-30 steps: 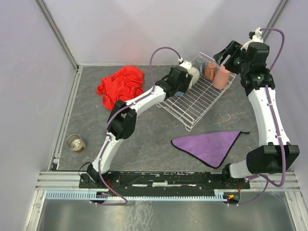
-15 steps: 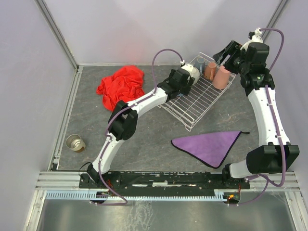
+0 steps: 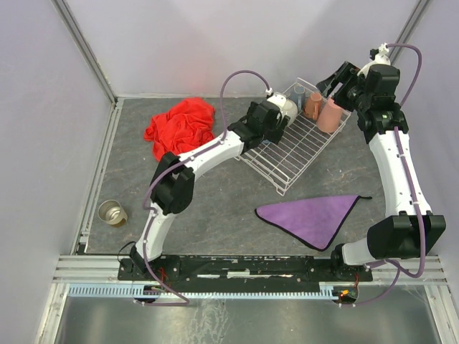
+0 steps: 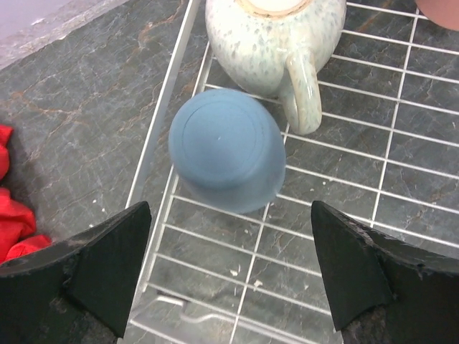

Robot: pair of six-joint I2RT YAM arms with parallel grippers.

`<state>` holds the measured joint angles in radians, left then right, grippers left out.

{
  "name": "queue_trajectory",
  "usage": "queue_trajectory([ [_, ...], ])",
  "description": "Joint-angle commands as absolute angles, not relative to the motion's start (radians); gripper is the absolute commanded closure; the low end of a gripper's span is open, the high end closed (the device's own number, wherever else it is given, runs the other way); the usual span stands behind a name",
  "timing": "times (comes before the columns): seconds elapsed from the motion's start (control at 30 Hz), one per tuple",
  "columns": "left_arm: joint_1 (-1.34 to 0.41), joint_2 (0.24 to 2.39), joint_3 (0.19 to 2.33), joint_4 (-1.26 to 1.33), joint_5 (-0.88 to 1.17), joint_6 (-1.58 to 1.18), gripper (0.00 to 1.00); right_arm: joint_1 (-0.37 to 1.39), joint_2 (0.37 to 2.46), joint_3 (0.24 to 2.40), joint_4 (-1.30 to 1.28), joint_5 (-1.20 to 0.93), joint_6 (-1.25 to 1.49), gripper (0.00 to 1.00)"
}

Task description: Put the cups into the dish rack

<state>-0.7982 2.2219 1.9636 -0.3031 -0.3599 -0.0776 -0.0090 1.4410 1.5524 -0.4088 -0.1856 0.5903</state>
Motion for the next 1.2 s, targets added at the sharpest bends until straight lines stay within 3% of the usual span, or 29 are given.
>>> queue_trajectory([
  [0.0,-0.806,2.077,1.9,-0.303,-0.366,-0.121,0.01,-0.011,1.406,1.557,-0.357,-0.2,0.602,0.23],
  [0.47,-0.773,1.68,1.742,-0.691,-0.43,-0.29,0.04,-0.008,1.414,1.539,-0.349,-0.231,0.627,0.23],
  [0.73,-0.441,1.301,1.358,-0.812,-0.357,-0.531,0.06,0.07,1.509,1.634,-0.403,-0.256,0.595,0.24],
  [0.93,-0.273,1.257,1.32,-0.976,-0.426,-0.607,0.01,0.146,1.59,1.685,-0.407,-0.266,0.599,0.24],
  [1.17,-0.027,1.182,1.154,-0.983,-0.33,-0.708,0.01,0.173,1.683,1.781,-0.439,-0.291,0.596,0.24],
])
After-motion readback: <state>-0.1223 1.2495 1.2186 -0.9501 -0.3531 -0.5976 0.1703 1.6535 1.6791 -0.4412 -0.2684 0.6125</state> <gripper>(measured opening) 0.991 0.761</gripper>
